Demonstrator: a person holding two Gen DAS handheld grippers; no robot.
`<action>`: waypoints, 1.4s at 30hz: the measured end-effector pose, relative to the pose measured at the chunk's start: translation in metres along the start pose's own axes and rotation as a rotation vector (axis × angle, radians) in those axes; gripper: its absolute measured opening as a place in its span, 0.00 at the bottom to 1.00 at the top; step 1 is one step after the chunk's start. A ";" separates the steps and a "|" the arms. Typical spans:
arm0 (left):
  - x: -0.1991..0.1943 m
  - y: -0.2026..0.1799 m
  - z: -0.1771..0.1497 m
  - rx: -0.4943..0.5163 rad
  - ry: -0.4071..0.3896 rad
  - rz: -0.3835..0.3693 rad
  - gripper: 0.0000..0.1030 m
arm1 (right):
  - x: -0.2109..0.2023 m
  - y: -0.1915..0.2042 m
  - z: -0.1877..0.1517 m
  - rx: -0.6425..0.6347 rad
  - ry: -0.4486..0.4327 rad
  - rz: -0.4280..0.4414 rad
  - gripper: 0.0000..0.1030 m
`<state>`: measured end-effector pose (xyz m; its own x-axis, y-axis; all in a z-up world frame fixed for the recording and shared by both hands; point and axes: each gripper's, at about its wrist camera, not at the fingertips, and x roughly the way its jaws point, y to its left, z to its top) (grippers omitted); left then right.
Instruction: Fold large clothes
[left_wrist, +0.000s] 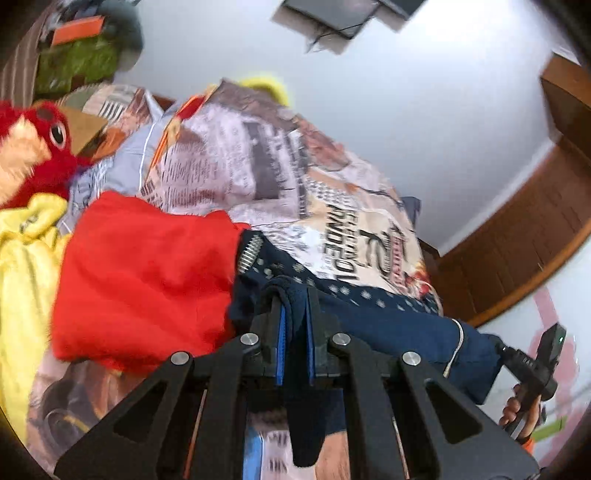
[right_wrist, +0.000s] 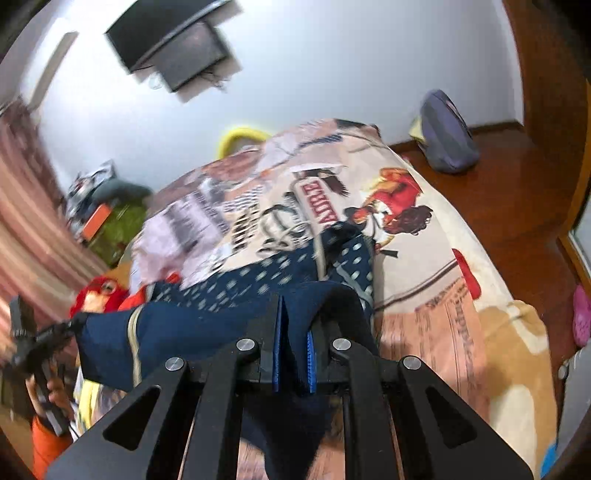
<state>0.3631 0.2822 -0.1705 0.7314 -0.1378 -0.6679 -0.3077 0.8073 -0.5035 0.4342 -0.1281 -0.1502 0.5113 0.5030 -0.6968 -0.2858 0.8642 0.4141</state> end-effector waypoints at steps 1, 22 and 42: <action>0.018 0.005 0.003 -0.008 0.024 0.019 0.08 | 0.012 -0.005 0.002 0.011 0.017 -0.008 0.09; 0.016 -0.032 -0.050 0.423 0.105 0.247 0.44 | 0.009 -0.004 -0.034 -0.155 0.122 -0.103 0.36; 0.075 -0.120 -0.134 0.656 0.196 0.192 0.45 | 0.056 0.077 -0.103 -0.329 0.267 0.003 0.37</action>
<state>0.3734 0.0979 -0.2331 0.5594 -0.0097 -0.8288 0.0547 0.9982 0.0252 0.3575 -0.0319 -0.2179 0.2945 0.4534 -0.8413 -0.5522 0.7992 0.2374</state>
